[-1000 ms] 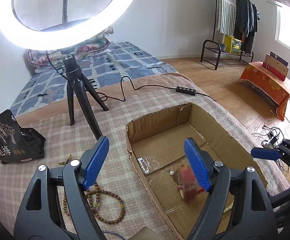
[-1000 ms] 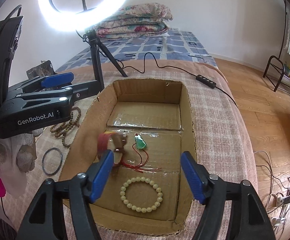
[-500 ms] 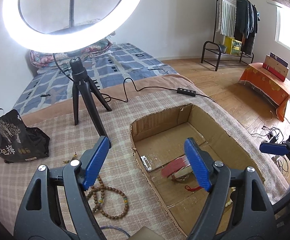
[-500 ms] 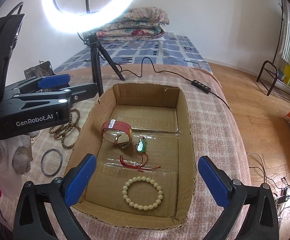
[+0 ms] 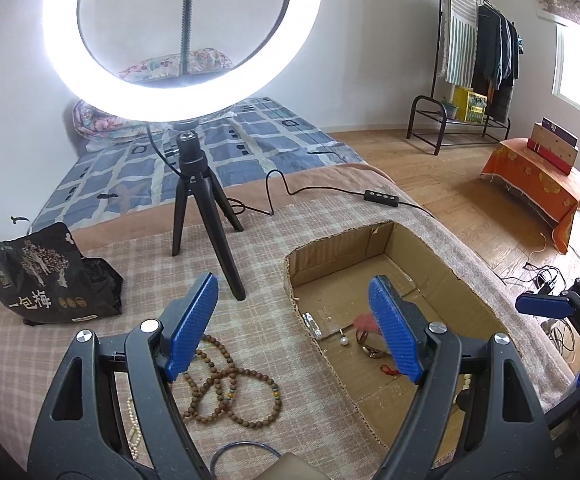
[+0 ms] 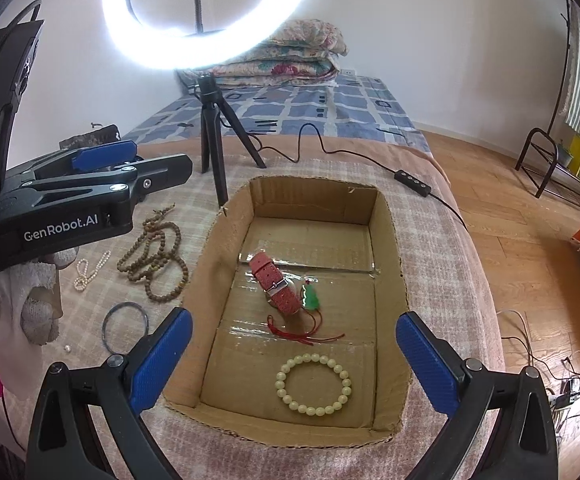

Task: Organize jewelry
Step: 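Withdraw both open tools from the box toward the remaining bead strands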

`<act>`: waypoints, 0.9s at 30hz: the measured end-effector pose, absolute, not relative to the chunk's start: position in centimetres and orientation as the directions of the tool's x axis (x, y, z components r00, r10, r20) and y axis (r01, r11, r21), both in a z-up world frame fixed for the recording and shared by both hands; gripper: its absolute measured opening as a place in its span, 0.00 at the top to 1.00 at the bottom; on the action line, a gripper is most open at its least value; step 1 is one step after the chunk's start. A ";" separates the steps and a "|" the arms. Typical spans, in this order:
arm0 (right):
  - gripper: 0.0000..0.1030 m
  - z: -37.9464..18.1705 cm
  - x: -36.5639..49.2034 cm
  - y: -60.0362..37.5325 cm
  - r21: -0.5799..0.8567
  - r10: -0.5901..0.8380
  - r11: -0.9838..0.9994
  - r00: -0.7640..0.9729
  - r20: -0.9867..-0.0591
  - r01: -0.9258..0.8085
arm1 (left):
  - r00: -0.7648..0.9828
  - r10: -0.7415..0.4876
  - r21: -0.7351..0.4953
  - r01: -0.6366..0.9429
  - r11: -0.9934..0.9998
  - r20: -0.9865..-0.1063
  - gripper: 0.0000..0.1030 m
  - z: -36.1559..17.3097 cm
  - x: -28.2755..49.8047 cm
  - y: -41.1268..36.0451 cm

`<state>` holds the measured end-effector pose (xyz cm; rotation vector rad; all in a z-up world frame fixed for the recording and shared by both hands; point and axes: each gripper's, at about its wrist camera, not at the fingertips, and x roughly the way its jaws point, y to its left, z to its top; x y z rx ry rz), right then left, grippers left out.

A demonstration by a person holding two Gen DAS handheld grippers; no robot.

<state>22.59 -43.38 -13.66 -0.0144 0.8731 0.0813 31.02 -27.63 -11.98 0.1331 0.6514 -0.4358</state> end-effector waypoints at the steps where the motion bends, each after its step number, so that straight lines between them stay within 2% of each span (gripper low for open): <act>1: 0.00 -13.5 22.5 -43.1 0.018 0.066 0.997 0.640 -0.765 -0.081 | 0.710 -0.349 -0.016 0.430 0.903 -0.611 0.22 -11.9 31.0 -27.3; 13: 0.00 -12.4 22.1 -39.6 0.019 0.104 0.990 0.637 -0.764 -0.138 | 0.726 -0.328 -0.019 0.399 0.917 -0.604 0.22 -11.0 30.4 -22.7; 27: 0.00 -12.3 22.5 -34.2 0.028 0.168 0.973 0.623 -0.764 -0.228 | 0.755 -0.233 -0.033 0.270 0.962 -0.613 0.22 -11.3 30.9 -11.2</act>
